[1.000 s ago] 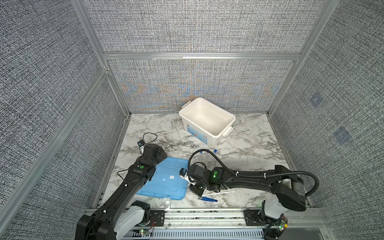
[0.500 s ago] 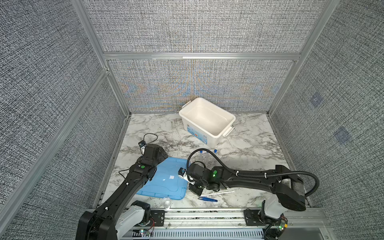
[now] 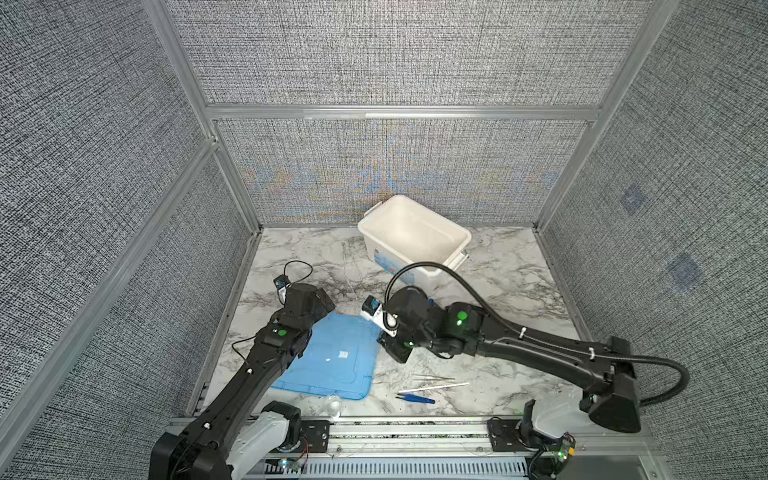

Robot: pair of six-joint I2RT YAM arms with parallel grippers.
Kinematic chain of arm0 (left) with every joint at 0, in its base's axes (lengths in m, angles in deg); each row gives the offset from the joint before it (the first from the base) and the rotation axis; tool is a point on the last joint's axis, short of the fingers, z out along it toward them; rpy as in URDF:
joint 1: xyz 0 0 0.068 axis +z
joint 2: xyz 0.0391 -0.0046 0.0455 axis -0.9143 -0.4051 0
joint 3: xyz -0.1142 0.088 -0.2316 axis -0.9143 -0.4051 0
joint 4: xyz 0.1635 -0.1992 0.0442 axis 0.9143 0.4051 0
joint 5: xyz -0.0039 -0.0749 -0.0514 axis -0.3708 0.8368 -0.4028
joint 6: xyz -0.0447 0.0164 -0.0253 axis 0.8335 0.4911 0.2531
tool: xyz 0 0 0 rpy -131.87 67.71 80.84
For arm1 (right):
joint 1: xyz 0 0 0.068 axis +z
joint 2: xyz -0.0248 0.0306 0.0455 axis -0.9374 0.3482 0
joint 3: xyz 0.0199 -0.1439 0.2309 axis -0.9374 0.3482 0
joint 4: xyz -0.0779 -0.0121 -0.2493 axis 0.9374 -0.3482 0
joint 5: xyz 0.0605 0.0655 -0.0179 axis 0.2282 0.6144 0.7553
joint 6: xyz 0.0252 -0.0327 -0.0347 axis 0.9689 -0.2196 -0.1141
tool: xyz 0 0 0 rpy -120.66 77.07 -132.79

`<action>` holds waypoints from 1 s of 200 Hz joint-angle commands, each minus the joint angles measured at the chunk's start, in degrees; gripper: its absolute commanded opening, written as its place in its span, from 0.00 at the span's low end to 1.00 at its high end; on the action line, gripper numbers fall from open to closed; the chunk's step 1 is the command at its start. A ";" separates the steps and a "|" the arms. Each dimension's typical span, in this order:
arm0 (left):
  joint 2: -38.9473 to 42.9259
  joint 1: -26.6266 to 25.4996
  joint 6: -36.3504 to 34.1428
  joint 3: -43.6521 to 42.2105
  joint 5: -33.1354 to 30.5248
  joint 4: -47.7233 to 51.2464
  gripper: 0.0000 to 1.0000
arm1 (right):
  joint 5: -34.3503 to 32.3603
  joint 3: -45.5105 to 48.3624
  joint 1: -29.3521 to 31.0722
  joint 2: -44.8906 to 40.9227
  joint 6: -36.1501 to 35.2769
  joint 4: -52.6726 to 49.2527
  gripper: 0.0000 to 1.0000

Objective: Organize the chemistry lab equipment
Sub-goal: 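Lift the funnel and carry it above the white bin with the right gripper, then lower the funnel into the white bin and open the right gripper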

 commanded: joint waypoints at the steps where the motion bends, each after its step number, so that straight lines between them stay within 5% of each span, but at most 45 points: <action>1: -0.07 0.04 -1.50 0.54 -0.50 0.71 0.99 | -1.53 -4.25 -3.90 -1.98 -3.74 -5.26 0.08; 77: 1.20 0.04 -2.61 2.99 1.51 4.63 0.99 | -6.46 -16.64 -24.94 6.76 -9.12 -1.29 0.06; 129: 2.69 0.03 -3.60 -0.83 13.63 -6.31 0.99 | -2.11 -28.49 -36.12 18.61 -8.36 -2.04 0.04; 153: 0.87 0.09 -6.74 1.02 20.39 -6.96 0.99 | -0.11 -34.41 -38.74 26.47 -8.79 -5.47 0.03; 200: -0.94 0.03 -9.67 4.41 20.95 -5.06 0.99 | 1.98 -44.32 -39.97 38.68 -17.49 -17.22 0.02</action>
